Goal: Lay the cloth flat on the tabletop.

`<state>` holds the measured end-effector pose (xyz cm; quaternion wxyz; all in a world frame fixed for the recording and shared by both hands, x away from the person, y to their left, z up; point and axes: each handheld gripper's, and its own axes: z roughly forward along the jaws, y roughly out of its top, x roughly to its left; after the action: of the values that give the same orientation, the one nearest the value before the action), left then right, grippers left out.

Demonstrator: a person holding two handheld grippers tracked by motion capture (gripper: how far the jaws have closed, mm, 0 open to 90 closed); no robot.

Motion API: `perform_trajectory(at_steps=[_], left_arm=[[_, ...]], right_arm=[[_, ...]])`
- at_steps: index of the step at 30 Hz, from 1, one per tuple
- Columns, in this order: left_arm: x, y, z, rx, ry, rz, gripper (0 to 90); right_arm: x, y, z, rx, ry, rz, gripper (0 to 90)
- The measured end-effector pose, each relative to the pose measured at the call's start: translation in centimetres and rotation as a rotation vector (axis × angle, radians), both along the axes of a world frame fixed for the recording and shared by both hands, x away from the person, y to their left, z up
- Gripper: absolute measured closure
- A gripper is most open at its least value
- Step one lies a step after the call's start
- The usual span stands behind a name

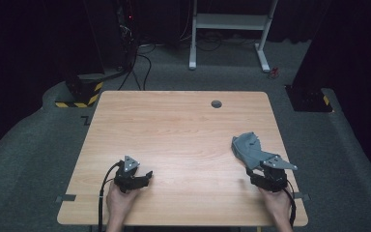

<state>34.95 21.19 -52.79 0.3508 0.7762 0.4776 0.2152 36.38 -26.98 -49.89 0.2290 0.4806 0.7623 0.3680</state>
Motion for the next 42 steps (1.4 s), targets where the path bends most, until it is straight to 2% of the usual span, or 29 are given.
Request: perform_trajectory(at_steps=[7,9,13,24,29,33,35,37,38,39,40,41,42], left_arm=[[0.0,0.0,0.0,0.0,0.0,0.0,27.6],[0.0,0.0,0.0,0.0,0.0,0.0,27.6],[0.0,0.0,0.0,0.003,0.002,-0.001,27.6],[0.0,0.0,0.0,0.0,0.0,0.0,27.6],[0.0,0.0,0.0,0.0,0.0,0.0,27.5],[0.0,0.0,0.0,-0.001,0.0,0.0,27.5],[0.0,0.0,0.0,0.0,0.0,0.0,27.6],[0.0,0.0,0.0,-0.001,0.0,0.0,27.5],[0.0,0.0,0.0,-0.001,0.0,0.0,27.5],[0.0,0.0,0.0,-0.002,0.0,0.0,27.4],[0.0,0.0,0.0,-0.002,0.0,0.0,27.4],[0.0,0.0,0.0,-0.003,0.001,-0.001,27.4],[0.0,0.0,0.0,-0.002,0.001,-0.001,27.4]], right_arm=[[2.0,0.4,-0.2,0.004,0.038,-0.017,31.5],[3.0,0.5,-0.2,0.008,0.046,-0.014,30.7],[4.2,0.6,-0.3,0.037,0.069,-0.009,29.5],[7.1,2.3,-1.0,-0.018,0.102,0.002,28.6],[8.1,2.3,-1.6,-0.018,0.134,-0.019,28.7],[8.2,2.3,-1.7,-0.016,0.133,-0.02,30.7],[8.3,2.3,-1.7,-0.023,0.132,-0.018,32.9],[8.2,2.2,-1.6,-0.045,0.125,-0.017,40.0],[8.2,2.2,-1.6,-0.045,0.125,-0.017,40.0],[8.1,2.2,-1.6,-0.056,0.122,-0.02,47.6],[8.1,2.2,-1.6,-0.056,0.122,-0.02,47.6],[8.1,2.2,-1.5,-0.079,0.11,-0.017,56.8],[8.1,2.2,-1.5,-0.077,0.111,-0.012,61.6]])
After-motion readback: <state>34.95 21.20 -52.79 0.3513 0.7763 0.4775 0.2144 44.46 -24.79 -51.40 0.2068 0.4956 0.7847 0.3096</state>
